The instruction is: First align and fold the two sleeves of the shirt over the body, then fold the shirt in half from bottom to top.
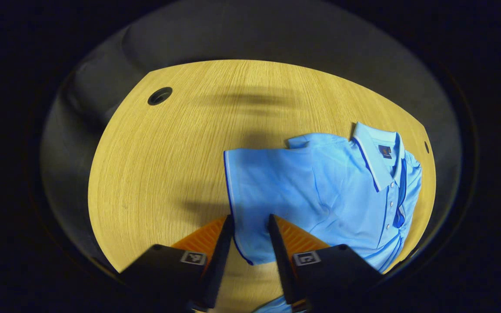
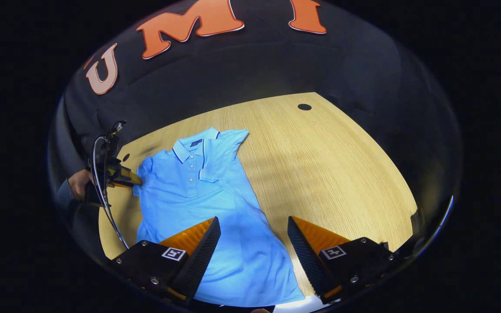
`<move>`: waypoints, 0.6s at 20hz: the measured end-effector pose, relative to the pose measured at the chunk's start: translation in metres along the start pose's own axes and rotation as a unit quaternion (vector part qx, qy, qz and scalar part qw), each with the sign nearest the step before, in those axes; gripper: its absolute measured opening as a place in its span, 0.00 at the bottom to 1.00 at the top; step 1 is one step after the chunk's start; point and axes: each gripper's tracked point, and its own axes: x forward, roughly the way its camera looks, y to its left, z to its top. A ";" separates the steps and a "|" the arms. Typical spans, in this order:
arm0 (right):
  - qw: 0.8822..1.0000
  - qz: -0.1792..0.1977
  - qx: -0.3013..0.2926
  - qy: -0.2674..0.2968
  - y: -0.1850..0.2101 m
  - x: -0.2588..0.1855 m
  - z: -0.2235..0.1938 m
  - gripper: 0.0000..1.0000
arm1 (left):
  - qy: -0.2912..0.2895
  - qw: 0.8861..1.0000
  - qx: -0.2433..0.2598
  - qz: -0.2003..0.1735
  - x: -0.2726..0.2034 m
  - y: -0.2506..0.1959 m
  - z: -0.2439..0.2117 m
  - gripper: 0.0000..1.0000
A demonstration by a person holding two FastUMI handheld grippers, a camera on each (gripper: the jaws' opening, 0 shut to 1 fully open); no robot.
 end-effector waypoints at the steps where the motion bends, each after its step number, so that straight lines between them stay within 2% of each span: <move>1: 1.000 -0.001 0.005 0.000 0.000 -0.001 -0.001 0.97 | -0.003 1.000 -0.001 -0.003 -0.001 -0.002 0.001 0.34; 2: 1.000 0.002 0.013 -0.002 0.002 -0.003 -0.002 0.98 | -0.001 1.000 0.002 -0.008 -0.001 -0.005 0.000 0.21; 3: 1.000 0.008 0.018 -0.007 0.006 -0.005 0.001 0.98 | -0.002 1.000 0.002 -0.022 -0.005 -0.012 -0.001 0.13; 4: 1.000 0.010 0.020 -0.012 0.006 -0.007 0.001 0.98 | -0.007 0.999 0.007 -0.039 -0.009 -0.021 0.002 0.10; 8: 1.000 0.004 0.014 -0.012 0.003 -0.010 -0.003 0.98 | -0.065 0.993 0.065 -0.071 -0.036 -0.054 0.031 0.08; 12: 1.000 0.007 0.020 -0.007 0.007 -0.012 -0.009 0.98 | -0.089 0.984 0.116 -0.101 -0.057 -0.094 0.043 0.09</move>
